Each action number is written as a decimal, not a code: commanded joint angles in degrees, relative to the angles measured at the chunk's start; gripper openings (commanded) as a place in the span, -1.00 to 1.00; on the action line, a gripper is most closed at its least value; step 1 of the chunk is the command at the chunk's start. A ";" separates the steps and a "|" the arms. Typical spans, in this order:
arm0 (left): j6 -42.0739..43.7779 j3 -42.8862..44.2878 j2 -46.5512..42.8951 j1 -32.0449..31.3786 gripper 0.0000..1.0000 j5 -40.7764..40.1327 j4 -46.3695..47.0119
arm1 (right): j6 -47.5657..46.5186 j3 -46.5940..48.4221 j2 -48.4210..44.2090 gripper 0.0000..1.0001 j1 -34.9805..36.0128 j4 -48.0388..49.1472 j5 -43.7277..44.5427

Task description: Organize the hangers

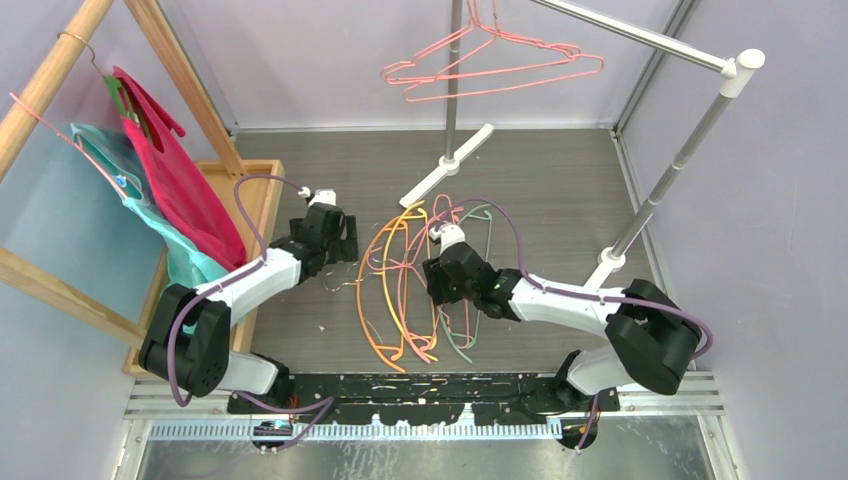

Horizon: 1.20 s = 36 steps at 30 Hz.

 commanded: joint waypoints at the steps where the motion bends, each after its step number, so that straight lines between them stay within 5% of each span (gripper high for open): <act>1: -0.39 1.62 -0.55 0.02 0.96 -1.46 2.17 | -0.75 -0.84 -0.29 0.18 1.29 0.96 -1.77; 7: -0.37 1.59 -0.74 0.06 0.96 -1.28 2.12 | -0.09 -2.75 0.83 0.14 1.50 1.30 -2.12; 15: -0.39 1.34 -1.22 0.02 0.96 -1.41 2.00 | 0.07 -2.76 3.09 -0.25 1.54 1.57 -3.30; 22: -0.46 1.34 -1.20 0.02 0.96 -1.45 2.01 | 0.85 -2.45 -1.46 -0.97 1.56 -1.71 -1.44; 36: -0.63 1.23 -1.46 0.02 0.96 -1.28 2.08 | 3.12 -0.46 -18.86 -0.94 1.51 -7.85 1.90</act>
